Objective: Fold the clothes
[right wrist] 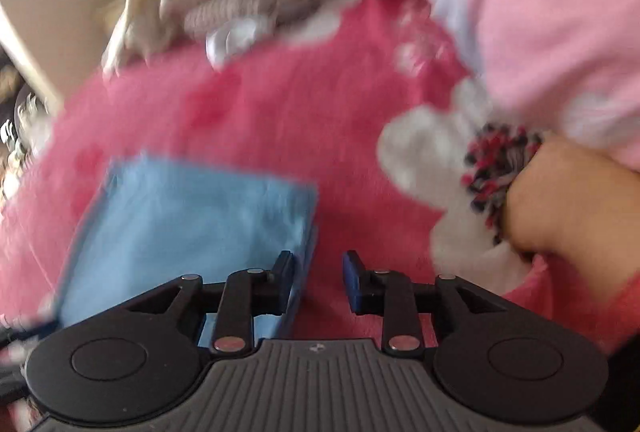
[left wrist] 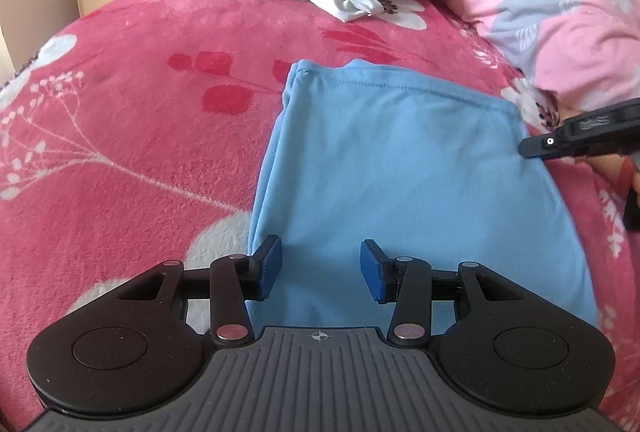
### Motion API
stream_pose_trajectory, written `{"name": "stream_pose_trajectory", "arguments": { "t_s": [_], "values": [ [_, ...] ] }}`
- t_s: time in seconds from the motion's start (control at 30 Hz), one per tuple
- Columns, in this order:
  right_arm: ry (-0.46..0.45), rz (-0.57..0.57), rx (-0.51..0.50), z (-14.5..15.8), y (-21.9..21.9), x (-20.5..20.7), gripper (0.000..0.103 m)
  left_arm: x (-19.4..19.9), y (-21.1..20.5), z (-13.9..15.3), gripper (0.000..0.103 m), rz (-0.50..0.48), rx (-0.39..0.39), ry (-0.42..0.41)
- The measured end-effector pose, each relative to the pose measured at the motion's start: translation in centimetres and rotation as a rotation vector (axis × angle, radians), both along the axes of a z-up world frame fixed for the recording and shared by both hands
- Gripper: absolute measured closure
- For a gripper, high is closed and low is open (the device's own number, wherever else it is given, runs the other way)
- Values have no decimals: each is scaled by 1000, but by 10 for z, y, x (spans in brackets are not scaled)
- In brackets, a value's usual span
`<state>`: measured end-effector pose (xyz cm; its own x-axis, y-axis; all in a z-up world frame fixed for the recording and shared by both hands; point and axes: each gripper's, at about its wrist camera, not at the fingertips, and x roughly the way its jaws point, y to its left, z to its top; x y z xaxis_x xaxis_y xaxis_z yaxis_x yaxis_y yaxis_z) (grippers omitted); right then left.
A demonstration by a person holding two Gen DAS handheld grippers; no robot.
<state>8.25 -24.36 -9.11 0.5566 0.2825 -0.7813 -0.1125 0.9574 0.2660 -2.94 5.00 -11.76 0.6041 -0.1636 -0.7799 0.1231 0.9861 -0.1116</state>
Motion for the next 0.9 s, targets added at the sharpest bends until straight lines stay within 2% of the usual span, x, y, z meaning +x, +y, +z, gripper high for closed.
{"name": "stream_pose_trajectory", "arguments": {
  "t_s": [0.03, 0.13, 0.2, 0.3, 0.4, 0.43, 0.47, 0.53, 0.6, 0.73, 0.83, 0.9],
  "values": [
    [-28, 7, 22, 10, -1, -6, 73, -2, -1, 0, 60, -2, 9, -5],
    [-110, 112, -5, 42, 14, -36, 72, -1, 0, 0, 59, 4, 6, -5],
    [-109, 188, 42, 50, 24, -58, 64, 1, 0, -1, 59, 11, 0, 1],
    [-4, 271, 67, 30, 35, -93, 61, -1, -1, -1, 58, 20, 9, -4],
    [125, 282, -57, -2, 41, -116, 61, -8, -2, -1, 58, 32, 17, -13],
    [139, 278, -85, -5, 40, -123, 61, -9, -2, -1, 56, 37, 19, -14],
    [131, 279, -79, -3, 39, -128, 61, -10, -2, 0, 54, 41, 20, -15],
    [104, 278, -54, 5, 34, -134, 61, -13, -3, 0, 42, 37, 16, -21],
    [71, 276, -53, 9, 34, -133, 61, -14, -6, 0, 34, 31, 20, -23],
    [30, 269, -42, 13, 37, -132, 61, -12, -17, 2, 23, 48, 44, 4],
    [14, 268, -39, 16, 35, -131, 60, -13, -17, 6, 16, 77, 26, 14],
    [8, 263, -42, 15, 35, -132, 55, -15, -16, 8, 11, 96, 12, 5]
  ]
}}
